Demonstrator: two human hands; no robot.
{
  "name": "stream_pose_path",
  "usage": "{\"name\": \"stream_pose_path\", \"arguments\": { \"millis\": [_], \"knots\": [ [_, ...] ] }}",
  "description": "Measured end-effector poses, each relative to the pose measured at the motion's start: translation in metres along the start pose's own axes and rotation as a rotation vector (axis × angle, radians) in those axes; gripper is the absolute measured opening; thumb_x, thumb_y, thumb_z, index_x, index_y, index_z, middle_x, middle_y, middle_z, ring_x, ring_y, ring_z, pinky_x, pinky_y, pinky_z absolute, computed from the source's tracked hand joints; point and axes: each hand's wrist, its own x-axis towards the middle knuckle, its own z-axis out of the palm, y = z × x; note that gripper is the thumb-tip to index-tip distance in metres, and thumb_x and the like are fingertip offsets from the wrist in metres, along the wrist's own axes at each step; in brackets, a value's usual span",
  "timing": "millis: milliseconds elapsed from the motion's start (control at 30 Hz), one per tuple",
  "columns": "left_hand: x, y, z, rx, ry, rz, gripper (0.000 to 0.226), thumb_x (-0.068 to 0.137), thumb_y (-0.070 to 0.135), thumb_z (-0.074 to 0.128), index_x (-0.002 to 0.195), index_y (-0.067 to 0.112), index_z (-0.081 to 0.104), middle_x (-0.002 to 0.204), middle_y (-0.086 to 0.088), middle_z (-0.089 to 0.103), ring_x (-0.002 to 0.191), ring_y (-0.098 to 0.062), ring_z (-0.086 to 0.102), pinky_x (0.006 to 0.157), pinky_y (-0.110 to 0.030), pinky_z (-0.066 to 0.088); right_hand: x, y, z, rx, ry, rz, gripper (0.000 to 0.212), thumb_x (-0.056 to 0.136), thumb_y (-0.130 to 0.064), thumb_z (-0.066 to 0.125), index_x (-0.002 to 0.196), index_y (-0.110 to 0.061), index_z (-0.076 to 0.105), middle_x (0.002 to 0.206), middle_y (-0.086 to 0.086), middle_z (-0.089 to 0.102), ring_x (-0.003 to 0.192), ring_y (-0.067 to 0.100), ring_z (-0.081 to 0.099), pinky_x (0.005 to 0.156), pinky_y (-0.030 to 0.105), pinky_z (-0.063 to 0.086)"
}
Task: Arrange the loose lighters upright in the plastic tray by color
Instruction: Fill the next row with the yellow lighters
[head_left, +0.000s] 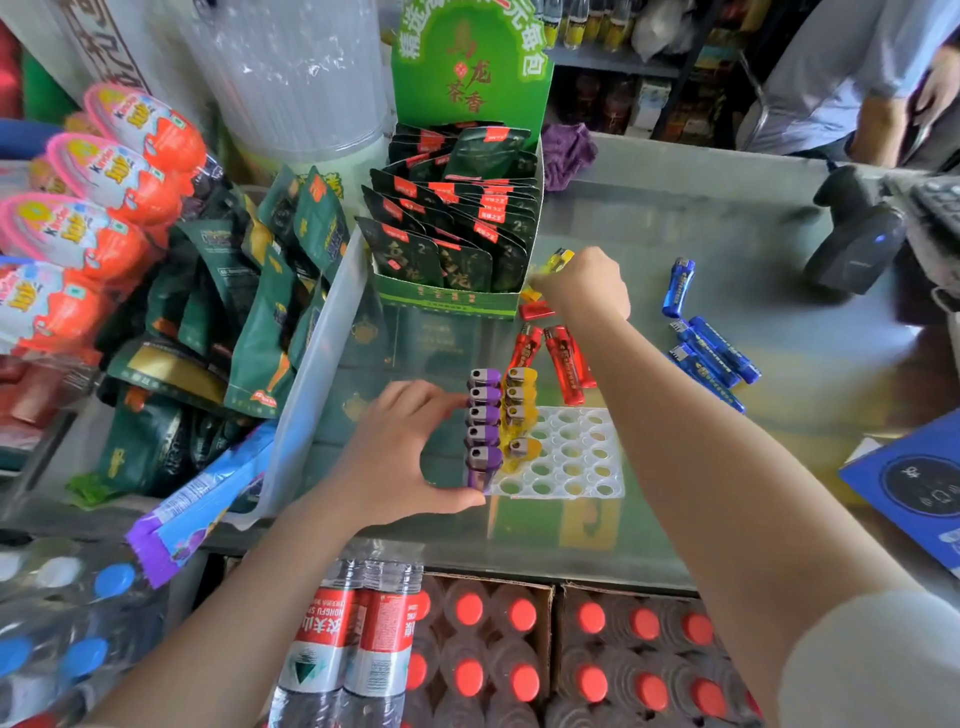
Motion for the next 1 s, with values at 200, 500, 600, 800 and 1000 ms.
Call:
{"name": "stream_pose_path", "arguments": {
  "millis": [200,500,600,800,1000],
  "knots": [
    [-0.001,0.001,0.000,0.013,0.002,-0.008,0.078,0.054,0.068,0.059,0.119,0.026,0.050,0.106,0.014,0.044,0.107,-0.006,0.033,0.088,-0.026,0.028,-0.001,-0.005,0.005,-0.033,0.018,-0.006,0.028,0.078,-0.036,0.061,0.078,-0.013,0.047,0.084,0.006,0.057,0.087,0.029,0.061,0.083,0.034,0.047],
    [-0.002,0.002,0.000,0.034,-0.013,0.001,0.080,0.056,0.069,0.058,0.123,0.028,0.045,0.109,0.015,0.043,0.109,-0.006,0.032,0.087,-0.025,0.026,-0.010,0.007,-0.007,0.211,-0.050,-0.018,0.030,0.081,-0.021,0.059,0.058,-0.014,0.042,0.045,0.001,0.056,0.046,0.013,0.051,0.047,0.021,0.039],
    [-0.002,0.001,-0.001,0.040,-0.005,0.007,0.084,0.055,0.071,0.056,0.124,0.027,0.045,0.108,0.017,0.039,0.105,-0.002,0.028,0.086,-0.025,0.026,-0.051,0.022,-0.022,0.454,-0.111,-0.176,0.023,0.086,-0.027,0.059,0.069,-0.014,0.052,0.056,-0.002,0.050,0.033,0.000,0.040,0.039,0.015,0.034],
    [-0.002,0.001,0.000,0.030,0.022,0.003,0.081,0.052,0.072,0.057,0.119,0.027,0.048,0.107,0.014,0.044,0.102,-0.002,0.029,0.085,-0.029,0.031,-0.143,0.094,-0.022,0.725,-0.128,-0.318,0.014,0.083,-0.007,0.062,0.071,-0.012,0.055,0.058,-0.001,0.050,0.048,0.004,0.043,0.049,0.014,0.036],
    [-0.002,0.003,0.000,0.067,0.009,-0.005,0.079,0.052,0.072,0.053,0.117,0.026,0.049,0.109,0.008,0.047,0.106,-0.011,0.034,0.086,-0.027,0.030,-0.179,0.116,0.004,0.651,-0.156,-0.342,0.018,0.075,-0.003,0.070,0.073,-0.020,0.067,0.062,-0.022,0.068,0.063,-0.008,0.060,0.065,0.009,0.046]
  ]
}}
